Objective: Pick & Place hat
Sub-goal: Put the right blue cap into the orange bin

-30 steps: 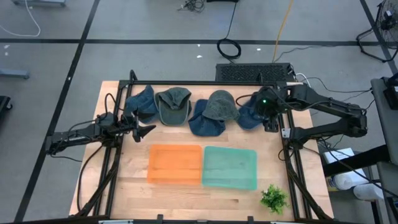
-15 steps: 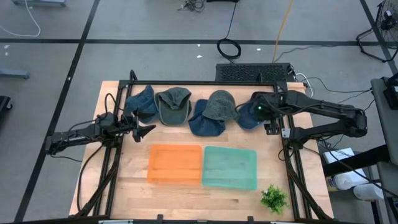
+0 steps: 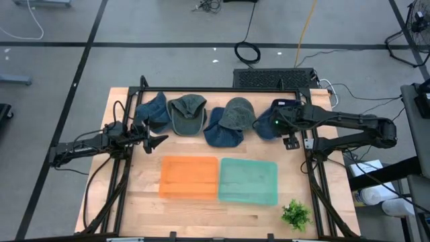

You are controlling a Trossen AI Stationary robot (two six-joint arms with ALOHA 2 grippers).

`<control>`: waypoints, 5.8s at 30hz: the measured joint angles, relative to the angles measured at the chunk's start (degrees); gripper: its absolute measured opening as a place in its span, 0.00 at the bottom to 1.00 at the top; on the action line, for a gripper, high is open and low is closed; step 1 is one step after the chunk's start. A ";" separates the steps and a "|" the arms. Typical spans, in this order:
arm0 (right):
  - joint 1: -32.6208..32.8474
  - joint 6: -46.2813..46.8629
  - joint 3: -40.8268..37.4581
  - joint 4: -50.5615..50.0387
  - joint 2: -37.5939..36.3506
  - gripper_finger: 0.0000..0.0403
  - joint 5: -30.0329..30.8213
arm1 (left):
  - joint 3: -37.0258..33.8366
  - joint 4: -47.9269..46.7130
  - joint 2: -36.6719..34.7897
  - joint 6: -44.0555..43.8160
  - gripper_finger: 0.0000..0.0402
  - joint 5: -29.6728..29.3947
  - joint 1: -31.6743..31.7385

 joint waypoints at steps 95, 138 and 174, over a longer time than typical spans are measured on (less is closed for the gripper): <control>7.20 -5.86 -19.32 22.62 0.00 0.00 41.96 | 0.00 0.02 0.00 0.00 0.94 0.00 0.00; 8.11 -11.63 39.49 32.45 14.20 0.00 60.28 | -0.01 0.01 0.01 0.00 0.93 -0.02 -0.01; 30.80 -15.30 42.73 76.87 13.60 0.00 47.43 | -0.02 0.02 0.02 0.00 0.93 -0.02 0.00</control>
